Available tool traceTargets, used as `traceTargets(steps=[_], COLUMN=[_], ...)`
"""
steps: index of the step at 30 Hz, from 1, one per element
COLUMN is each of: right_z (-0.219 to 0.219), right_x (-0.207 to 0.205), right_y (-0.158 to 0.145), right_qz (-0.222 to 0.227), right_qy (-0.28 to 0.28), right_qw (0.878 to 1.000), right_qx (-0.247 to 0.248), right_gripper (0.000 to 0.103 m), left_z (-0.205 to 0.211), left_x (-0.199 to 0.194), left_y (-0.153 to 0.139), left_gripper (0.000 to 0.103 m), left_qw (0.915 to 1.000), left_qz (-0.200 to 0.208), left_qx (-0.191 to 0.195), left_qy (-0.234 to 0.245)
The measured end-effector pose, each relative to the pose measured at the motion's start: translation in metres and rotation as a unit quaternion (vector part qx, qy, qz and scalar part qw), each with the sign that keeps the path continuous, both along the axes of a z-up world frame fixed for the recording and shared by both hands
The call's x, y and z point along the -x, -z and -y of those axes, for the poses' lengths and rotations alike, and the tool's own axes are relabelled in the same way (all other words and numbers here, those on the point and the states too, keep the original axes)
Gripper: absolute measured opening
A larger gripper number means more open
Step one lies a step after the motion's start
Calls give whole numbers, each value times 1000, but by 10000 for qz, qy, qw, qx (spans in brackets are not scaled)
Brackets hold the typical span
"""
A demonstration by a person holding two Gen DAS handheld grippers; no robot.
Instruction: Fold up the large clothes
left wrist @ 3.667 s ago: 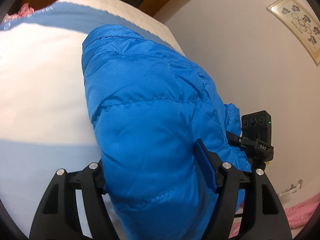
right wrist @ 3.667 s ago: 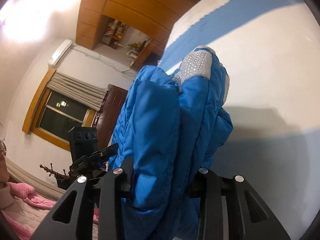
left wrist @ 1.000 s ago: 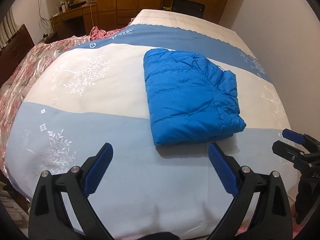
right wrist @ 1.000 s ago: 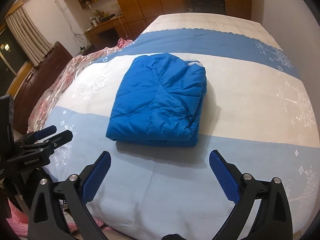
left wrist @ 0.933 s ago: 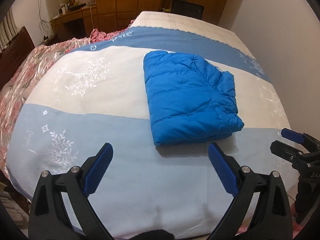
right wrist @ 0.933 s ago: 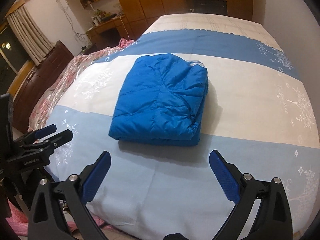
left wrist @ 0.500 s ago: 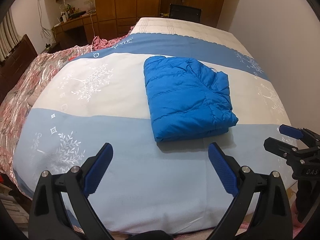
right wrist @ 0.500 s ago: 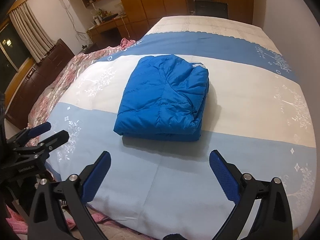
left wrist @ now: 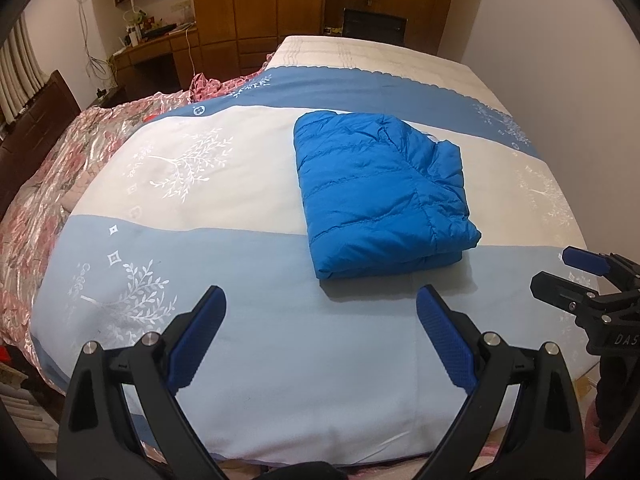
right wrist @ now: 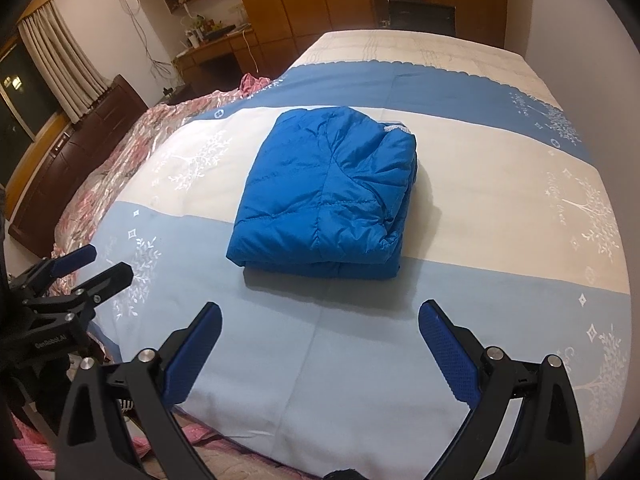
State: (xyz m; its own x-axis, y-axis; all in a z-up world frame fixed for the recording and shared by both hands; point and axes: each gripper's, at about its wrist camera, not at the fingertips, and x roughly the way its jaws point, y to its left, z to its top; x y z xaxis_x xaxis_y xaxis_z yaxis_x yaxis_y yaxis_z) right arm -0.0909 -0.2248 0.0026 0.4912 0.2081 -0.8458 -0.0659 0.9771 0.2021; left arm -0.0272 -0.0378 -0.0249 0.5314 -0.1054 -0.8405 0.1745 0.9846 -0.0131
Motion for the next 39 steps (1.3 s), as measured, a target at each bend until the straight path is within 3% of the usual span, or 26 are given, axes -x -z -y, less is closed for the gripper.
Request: traceTargets(steps=[39], right_z=[0], right_x=[4], right_y=[5], right_qz=[-11], right_qy=[-28], right_qw=[10000], right_qx=[1], right_gripper=[99], left_z=[-3], left_x=[2], left_y=[3], left_gripper=[95], left_qw=[10000], left_qz=[-5], left_qx=[-94], left_qy=[34])
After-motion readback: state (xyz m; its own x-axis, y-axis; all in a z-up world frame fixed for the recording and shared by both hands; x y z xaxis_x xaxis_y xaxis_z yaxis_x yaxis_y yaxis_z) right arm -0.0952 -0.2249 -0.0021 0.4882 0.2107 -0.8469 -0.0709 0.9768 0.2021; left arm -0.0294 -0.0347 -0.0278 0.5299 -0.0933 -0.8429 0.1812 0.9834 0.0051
